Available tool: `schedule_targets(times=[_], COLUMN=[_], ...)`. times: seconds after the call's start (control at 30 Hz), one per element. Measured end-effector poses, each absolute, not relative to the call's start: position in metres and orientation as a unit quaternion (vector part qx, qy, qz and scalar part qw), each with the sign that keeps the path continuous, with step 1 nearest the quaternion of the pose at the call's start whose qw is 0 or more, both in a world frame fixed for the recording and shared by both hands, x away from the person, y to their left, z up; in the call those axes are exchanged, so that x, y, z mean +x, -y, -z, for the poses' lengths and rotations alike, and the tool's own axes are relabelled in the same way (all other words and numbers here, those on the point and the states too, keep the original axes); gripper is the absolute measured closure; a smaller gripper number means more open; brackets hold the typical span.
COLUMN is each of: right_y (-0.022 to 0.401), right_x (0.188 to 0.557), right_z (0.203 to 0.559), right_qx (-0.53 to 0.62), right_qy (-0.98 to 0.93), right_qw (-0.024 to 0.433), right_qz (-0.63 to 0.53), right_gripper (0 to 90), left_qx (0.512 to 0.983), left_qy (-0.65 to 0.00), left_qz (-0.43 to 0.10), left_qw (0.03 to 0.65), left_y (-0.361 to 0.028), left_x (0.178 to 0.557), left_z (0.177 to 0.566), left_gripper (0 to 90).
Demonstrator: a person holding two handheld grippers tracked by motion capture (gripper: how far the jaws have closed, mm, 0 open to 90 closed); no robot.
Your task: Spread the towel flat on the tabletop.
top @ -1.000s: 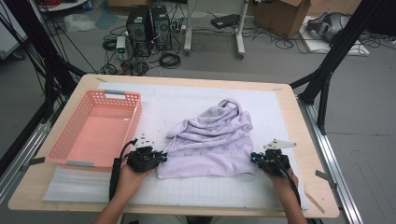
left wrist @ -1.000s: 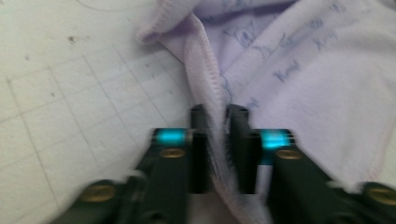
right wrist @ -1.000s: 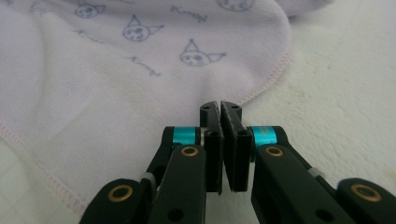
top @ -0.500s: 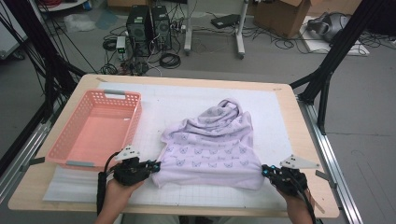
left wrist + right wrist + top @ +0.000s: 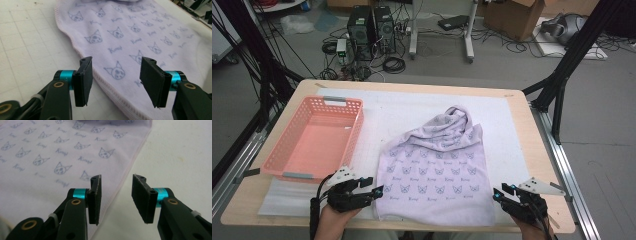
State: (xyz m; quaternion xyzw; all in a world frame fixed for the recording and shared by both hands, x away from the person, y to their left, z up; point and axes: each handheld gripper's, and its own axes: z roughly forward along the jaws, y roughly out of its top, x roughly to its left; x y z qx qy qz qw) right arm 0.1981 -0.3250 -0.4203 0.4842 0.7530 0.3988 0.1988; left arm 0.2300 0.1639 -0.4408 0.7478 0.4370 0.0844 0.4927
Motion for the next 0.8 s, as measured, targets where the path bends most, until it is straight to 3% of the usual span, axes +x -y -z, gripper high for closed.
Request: schedule_targets(times=[0.2,0.27,0.33,0.37,0.6,0.7,0.8], right_y=[0.310,0.306,0.306,0.306,0.313,0.313,0.309], right_x=[0.226,0.235,0.242,0.244,0.272,0.281,0.281], right_z=[0.442,0.449,0.447,0.446,0.445,0.449,0.449], right_qx=[0.483,0.480,0.475,0.467,0.494,0.504,0.492], right_qy=[-0.769,-0.776,-0.779,-0.784,-0.748,-0.742,-0.750], right_qw=[0.195,0.190,0.184,0.191,0.258,0.251,0.255], right_qz=[-0.371,-0.361,-0.366,-0.362,-0.360,-0.364,-0.360], right_gripper=[57.0,60.8,80.8,85.0,86.6,85.5,77.9], left_qx=[0.763,0.774,0.777,0.774,0.744,0.746,0.743], left_qy=[-0.447,-0.440,-0.440,-0.446,-0.481,-0.480,-0.479], left_qz=[-0.076,-0.087,-0.087,-0.090,-0.133,-0.127,-0.121], left_qw=[0.460,0.447,0.441,0.441,0.444,0.444,0.451], left_y=[-0.149,-0.144,-0.141,-0.140,-0.141,-0.140,-0.143], left_x=[0.248,0.253,0.259,0.262,0.292,0.295,0.294], left_z=[0.452,0.451,0.451,0.451,0.449,0.453,0.450], left_gripper=[44.0,61.2,81.8,83.2,86.0,84.8,72.5])
